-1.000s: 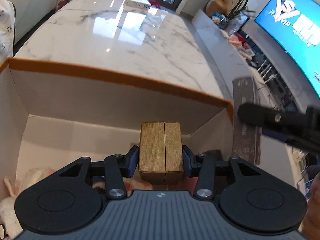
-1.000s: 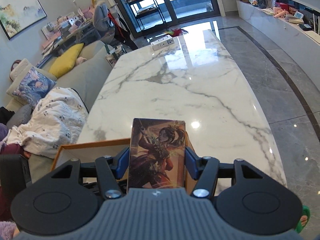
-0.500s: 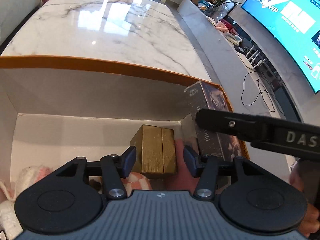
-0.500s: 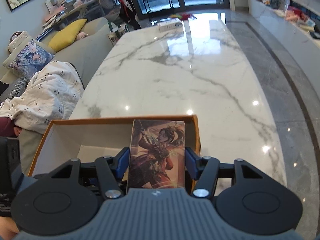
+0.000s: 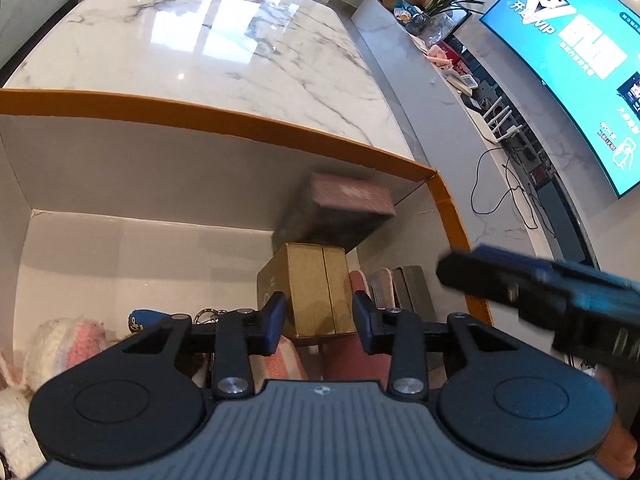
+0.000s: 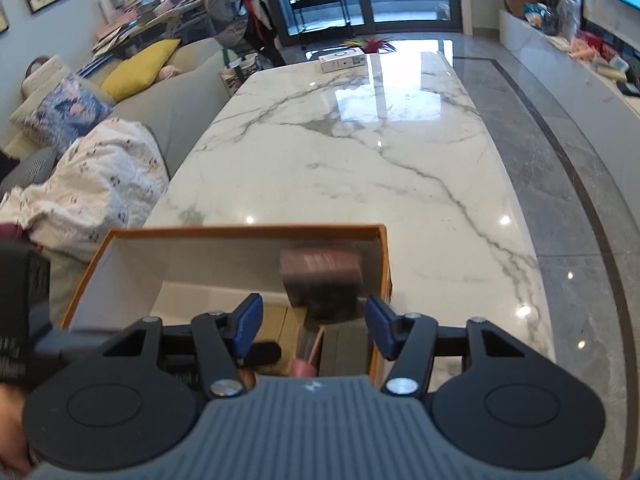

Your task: Organize objects

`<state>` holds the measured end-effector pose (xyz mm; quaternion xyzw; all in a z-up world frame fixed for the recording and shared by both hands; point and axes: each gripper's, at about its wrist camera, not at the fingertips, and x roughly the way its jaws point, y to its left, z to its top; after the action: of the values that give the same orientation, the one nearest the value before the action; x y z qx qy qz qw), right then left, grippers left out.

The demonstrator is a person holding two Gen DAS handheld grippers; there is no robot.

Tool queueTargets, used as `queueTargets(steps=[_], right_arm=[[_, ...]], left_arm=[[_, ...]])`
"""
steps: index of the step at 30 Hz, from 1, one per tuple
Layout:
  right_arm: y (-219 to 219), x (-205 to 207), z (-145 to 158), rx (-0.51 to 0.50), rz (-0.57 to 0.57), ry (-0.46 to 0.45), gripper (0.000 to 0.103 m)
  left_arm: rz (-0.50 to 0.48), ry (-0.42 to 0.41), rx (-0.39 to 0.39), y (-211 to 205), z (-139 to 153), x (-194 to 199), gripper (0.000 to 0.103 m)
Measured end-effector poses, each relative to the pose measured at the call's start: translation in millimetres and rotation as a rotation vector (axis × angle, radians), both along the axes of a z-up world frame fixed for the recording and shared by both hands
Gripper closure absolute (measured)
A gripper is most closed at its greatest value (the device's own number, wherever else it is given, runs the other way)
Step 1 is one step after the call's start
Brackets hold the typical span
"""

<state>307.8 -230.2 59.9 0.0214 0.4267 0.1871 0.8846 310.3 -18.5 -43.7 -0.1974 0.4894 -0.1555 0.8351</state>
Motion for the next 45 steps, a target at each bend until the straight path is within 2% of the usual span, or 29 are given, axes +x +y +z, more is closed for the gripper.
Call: queueTargets(steps=[4,8,10,12,14,16,18,21,25,32,40,45], right_arm=[[2.6,-10.3,-3.2,-0.064,0.036,-0.011,0.057],[0.8,-10.8,-6.8,-0.064,0.030,-0.004,0.058],[0.2,-9.0,-7.7,-0.055,0.026,-0.001,0.058],[1.9,-6.7,-8.3,-0.061,0.023,-0.002,0.059],[4.9,-5.7,-6.7,-0.083,0.024,-0.020,0.064],[3.2,-6.6,-2.8,-0.088,0.020,-0.044,0.064],[-1.0,-7.2,2.4,-0.077,0.016,-0.061,0.064],[-8.2,-8.4,7.8,-0.067,-0.003,-0.088,0.063],[-17.6,-5.0,8.0,-0.060,-0.038,-0.089,0.063],[-24.4,-2.3,-0.1,-0.046,-0.072,-0.072,0.063],[-21.9,-1.8,-4.9,-0.037,-0.066,-0.055,0.063],[-19.6,-11.6,-0.8,-0.043,-0.058,-0.065,0.063]], left_arm=[[0.054,-0.038,0.014,3.6,4.6,-0.2,0.064],[0.093,-0.097,-0.002,13.1,13.9,2.9,0.064],[0.080,-0.121,0.014,12.1,16.5,9.7,0.064],[0.070,-0.129,0.005,10.2,17.0,15.8,0.064],[0.069,-0.134,-0.015,7.8,17.8,20.7,0.064],[0.076,-0.144,0.011,2.9,18.9,24.7,0.064],[0.068,-0.121,0.030,-4.6,15.9,31.5,0.064],[0.055,-0.085,-0.022,-6.6,10.0,39.7,0.064],[0.044,-0.061,-0.044,-11.7,6.7,46.8,0.064],[-0.011,-0.043,-0.101,-25.9,2.7,55.1,0.071],[-0.021,-0.046,-0.069,-29.3,5.3,54.3,0.071],[-0.017,-0.063,-0.051,-18.7,19.4,42.0,0.070]])
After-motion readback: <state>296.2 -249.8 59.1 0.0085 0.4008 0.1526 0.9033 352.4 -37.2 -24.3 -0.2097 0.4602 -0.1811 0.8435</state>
